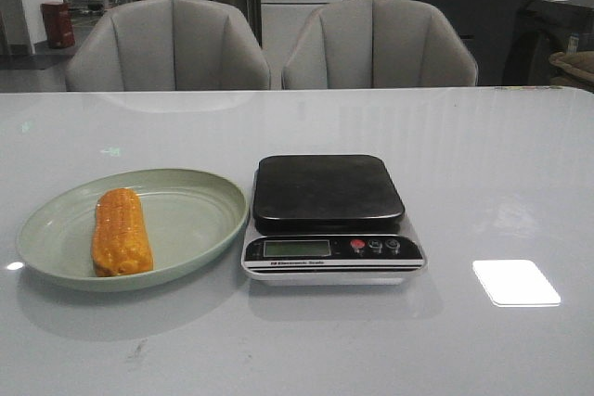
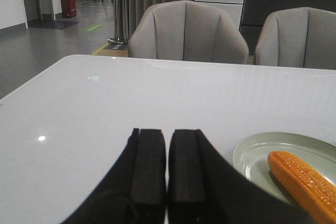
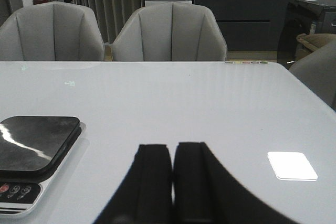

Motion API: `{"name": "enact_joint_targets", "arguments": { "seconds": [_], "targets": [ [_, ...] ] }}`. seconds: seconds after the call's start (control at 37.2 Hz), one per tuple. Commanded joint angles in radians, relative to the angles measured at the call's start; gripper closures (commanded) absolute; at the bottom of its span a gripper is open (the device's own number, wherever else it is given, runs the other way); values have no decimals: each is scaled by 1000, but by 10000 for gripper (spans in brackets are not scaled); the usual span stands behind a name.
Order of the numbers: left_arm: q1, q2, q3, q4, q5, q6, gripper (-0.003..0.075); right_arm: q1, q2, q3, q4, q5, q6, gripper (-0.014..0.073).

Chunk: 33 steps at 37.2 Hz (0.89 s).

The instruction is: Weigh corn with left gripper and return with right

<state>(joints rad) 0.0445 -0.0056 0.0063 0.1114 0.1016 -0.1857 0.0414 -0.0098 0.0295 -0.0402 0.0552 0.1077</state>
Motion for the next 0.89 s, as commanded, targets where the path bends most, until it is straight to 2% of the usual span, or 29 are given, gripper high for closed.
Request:
{"name": "enact_joint_targets", "arguments": {
  "seconds": [0.0,0.86],
  "targets": [
    [2,-20,32,-6,-78,0,596,-5,-18,7,-12,-84,-7,417],
    [2,-20,32,2,-86,0,596,-5,-18,7,-12,-62,-7,417]
  ]
}}
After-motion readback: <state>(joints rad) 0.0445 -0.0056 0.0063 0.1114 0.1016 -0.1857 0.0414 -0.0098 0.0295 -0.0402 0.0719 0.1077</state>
